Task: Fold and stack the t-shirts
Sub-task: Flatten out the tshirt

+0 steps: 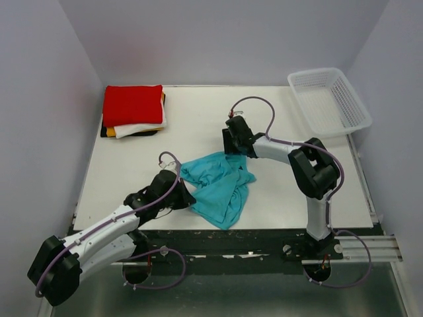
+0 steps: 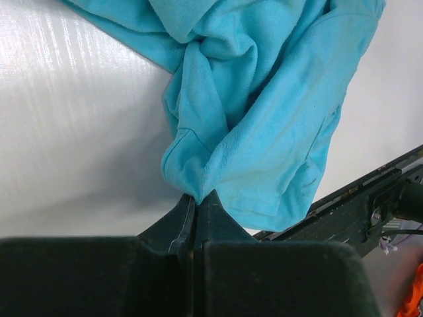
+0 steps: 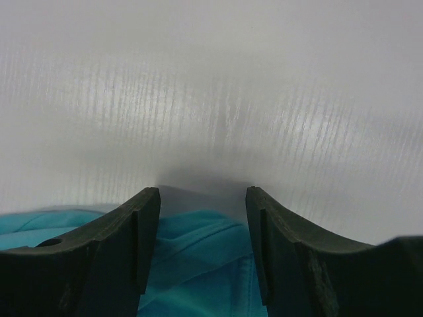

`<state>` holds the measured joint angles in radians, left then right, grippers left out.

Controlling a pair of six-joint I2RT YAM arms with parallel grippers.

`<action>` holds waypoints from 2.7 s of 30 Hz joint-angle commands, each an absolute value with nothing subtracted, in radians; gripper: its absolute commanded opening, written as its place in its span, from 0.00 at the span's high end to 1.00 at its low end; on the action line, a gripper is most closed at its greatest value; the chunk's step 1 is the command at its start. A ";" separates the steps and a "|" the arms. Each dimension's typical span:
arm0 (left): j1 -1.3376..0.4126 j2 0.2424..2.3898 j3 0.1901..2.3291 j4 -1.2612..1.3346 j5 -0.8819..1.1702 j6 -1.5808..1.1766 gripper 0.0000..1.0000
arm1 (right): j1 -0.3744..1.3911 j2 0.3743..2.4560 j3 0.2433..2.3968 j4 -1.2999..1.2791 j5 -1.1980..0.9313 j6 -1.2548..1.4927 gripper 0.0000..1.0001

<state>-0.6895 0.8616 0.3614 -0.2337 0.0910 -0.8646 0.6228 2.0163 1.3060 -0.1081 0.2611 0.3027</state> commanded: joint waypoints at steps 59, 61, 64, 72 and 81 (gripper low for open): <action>-0.362 1.468 2.138 -0.616 -0.134 -0.298 1.00 | 0.481 1.681 1.919 -0.038 0.622 -0.071 0.99; -0.333 1.597 2.344 -0.700 -0.113 -0.269 1.00 | 0.435 1.758 2.023 -0.052 0.569 -0.068 0.99; -0.323 1.733 2.578 -0.744 -0.088 -0.225 1.00 | 0.420 1.821 2.158 -0.050 0.563 -0.096 0.99; -0.288 1.609 2.437 -0.592 0.082 -0.255 1.00 | 0.420 1.722 2.145 -0.041 0.564 -0.143 0.99; -0.297 1.263 1.557 -0.477 0.228 -0.344 1.00 | 0.420 1.332 1.452 -0.128 0.449 -0.062 0.99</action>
